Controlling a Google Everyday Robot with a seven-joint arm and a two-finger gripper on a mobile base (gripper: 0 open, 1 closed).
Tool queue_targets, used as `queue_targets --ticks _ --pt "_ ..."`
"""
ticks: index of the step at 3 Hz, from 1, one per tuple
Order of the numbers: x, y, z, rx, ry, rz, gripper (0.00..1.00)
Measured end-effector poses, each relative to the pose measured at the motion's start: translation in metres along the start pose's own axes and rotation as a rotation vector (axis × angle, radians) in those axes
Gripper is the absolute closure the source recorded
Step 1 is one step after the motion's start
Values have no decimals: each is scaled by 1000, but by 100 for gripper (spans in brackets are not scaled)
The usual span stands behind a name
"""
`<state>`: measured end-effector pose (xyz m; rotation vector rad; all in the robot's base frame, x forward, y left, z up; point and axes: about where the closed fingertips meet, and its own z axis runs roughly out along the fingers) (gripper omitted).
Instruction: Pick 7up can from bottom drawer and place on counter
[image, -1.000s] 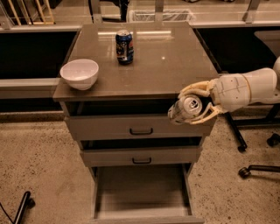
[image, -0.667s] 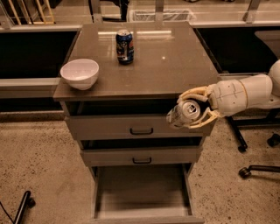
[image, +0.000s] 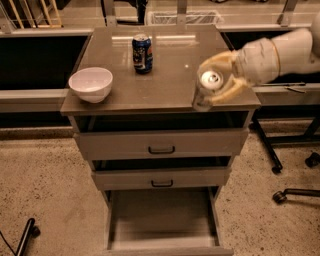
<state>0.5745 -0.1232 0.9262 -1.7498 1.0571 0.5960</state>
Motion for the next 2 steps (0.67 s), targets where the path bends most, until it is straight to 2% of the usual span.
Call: queue_targets --ticks 1,2 --pt "-6 -52 -7 50 56 88 100" --pt "7 -82 -18 146 119 237 100"
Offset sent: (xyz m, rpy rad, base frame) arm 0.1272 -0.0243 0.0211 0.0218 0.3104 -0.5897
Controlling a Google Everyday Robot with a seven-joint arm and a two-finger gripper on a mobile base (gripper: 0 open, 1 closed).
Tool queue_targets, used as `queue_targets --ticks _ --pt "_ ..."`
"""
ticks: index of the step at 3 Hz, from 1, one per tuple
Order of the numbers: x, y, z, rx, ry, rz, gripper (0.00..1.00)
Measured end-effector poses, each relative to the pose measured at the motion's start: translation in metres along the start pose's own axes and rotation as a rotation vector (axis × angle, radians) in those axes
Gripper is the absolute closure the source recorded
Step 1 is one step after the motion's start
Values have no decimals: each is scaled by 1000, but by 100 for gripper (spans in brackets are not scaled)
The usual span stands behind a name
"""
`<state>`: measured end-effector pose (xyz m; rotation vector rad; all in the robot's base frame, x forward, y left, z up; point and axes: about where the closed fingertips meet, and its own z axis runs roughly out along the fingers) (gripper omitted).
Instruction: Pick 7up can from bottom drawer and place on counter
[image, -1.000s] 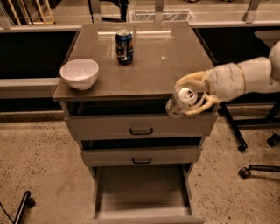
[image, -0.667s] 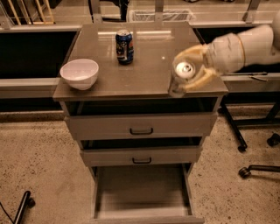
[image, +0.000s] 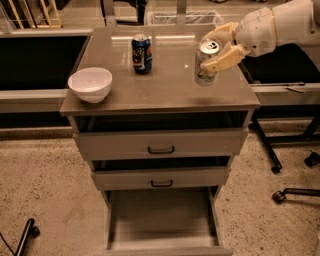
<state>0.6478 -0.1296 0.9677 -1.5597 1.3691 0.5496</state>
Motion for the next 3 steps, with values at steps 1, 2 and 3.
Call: queue_targets --ticks 1,2,3 --pt "17 -25 31 17 -67 90 100" --pt "17 -25 31 17 -67 90 100" --pt "24 -23 40 18 -71 156 100"
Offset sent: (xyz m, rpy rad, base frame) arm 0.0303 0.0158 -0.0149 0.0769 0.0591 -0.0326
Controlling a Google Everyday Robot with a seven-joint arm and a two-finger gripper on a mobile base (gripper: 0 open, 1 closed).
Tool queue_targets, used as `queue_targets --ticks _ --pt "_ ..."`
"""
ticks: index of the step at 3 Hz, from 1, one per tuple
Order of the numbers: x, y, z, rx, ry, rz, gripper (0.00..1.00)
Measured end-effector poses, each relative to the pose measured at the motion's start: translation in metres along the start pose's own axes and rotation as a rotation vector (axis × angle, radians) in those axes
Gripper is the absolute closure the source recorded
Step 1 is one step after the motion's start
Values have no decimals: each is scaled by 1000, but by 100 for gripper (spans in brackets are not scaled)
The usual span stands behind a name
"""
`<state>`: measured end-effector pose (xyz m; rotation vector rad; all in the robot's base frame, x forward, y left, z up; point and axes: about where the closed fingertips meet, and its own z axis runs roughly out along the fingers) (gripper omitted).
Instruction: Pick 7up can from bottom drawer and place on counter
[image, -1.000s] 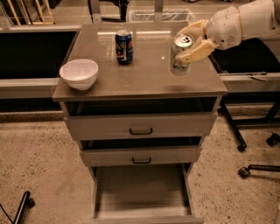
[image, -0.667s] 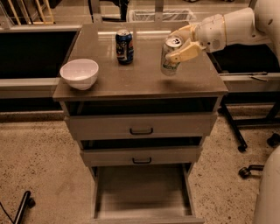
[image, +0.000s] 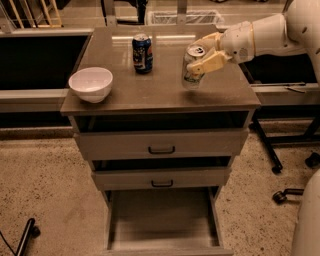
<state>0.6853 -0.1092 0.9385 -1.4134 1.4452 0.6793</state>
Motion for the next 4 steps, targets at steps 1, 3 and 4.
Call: queue_targets --ticks 1,3,4 --pt "12 0 10 15 14 115 100" --pt "29 2 28 -6 72 181 64" --pt "38 2 28 4 33 124 40"
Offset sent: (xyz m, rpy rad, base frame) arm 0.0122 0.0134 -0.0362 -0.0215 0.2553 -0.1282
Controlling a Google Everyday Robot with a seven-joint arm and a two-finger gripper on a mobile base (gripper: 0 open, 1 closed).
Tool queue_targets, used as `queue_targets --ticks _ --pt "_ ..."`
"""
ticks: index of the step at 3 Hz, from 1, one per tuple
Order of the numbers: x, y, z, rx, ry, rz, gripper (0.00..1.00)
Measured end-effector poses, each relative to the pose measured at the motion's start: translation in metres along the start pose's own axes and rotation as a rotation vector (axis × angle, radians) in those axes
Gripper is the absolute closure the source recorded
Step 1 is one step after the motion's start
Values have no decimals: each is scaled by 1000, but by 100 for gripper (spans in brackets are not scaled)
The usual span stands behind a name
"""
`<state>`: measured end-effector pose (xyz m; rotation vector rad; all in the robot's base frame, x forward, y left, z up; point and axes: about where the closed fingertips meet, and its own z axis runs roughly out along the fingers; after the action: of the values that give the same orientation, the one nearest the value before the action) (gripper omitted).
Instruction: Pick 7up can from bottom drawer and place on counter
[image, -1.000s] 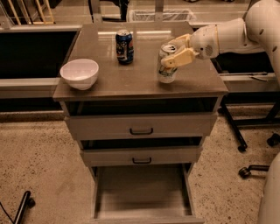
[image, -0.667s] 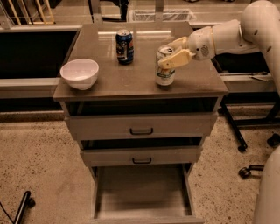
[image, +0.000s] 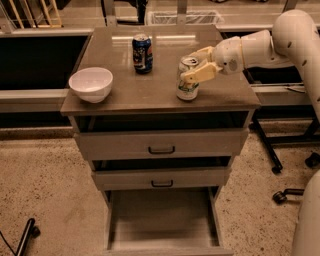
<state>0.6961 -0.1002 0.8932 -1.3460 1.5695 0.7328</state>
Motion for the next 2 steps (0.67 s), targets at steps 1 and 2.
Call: queue_targets --ticks 1,2 --pt "-1 0 1 -3 -1 -17 17" --pt "-4 0 0 -10 -14 -35 0"
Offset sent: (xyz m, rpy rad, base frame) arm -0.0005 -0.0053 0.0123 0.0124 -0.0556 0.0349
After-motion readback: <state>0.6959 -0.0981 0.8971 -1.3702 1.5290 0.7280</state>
